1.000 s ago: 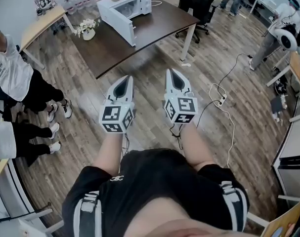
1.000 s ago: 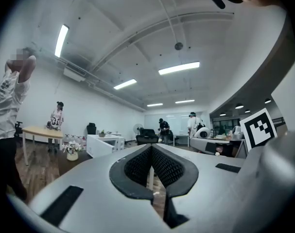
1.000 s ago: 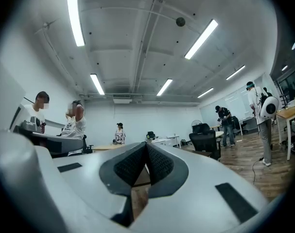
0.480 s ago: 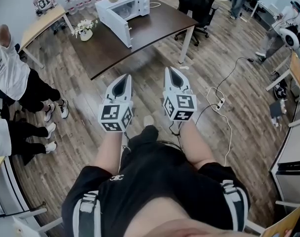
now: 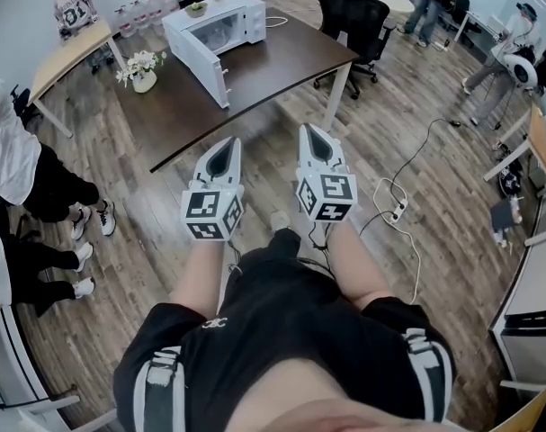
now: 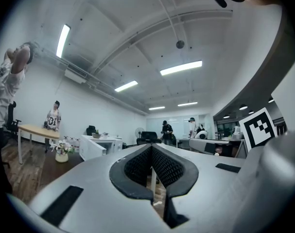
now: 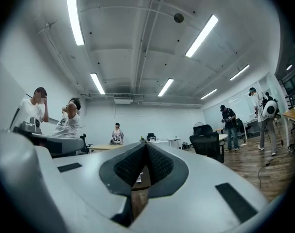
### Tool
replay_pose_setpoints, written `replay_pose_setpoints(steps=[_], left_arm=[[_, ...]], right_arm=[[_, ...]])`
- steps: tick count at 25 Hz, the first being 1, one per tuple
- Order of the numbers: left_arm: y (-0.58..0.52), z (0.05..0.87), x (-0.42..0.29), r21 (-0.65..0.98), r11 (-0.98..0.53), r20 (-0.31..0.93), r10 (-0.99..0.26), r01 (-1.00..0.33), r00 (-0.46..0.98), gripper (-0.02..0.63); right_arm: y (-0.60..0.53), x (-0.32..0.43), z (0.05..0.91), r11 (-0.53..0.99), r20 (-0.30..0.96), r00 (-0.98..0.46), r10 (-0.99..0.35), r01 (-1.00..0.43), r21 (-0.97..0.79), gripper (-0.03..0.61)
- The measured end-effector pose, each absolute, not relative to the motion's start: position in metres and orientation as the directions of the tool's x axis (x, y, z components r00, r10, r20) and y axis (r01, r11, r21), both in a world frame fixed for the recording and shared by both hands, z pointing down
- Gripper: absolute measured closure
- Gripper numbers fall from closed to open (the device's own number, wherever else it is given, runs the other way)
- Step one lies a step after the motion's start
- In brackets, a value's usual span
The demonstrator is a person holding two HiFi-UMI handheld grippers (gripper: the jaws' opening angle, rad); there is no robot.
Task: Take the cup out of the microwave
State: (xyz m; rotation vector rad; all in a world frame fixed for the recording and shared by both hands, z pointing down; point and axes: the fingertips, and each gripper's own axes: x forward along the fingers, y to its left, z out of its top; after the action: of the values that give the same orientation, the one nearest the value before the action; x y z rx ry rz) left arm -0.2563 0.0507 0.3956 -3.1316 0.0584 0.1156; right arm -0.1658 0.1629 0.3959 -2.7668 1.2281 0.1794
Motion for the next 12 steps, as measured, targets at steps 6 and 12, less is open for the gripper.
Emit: replay_pose_setpoints(steps=[6, 12], left_arm=[[0.019, 0.397, -0.158, 0.002, -0.999, -0.058, -0.042, -0.042, 0.997, 0.612], [-0.024, 0.385, -0.048, 0.01, -0.999, -0.035, -0.052, -0.052, 0.998, 0.612]], right_arm=[[0.129, -0.072, 0.396, -0.657, -0.14, 0.656, -0.741, -0.752, -0.049, 0.578], [0.078, 0.037, 0.38, -0.631, -0.134, 0.632, -0.764, -0.774, -0.05, 0.578]])
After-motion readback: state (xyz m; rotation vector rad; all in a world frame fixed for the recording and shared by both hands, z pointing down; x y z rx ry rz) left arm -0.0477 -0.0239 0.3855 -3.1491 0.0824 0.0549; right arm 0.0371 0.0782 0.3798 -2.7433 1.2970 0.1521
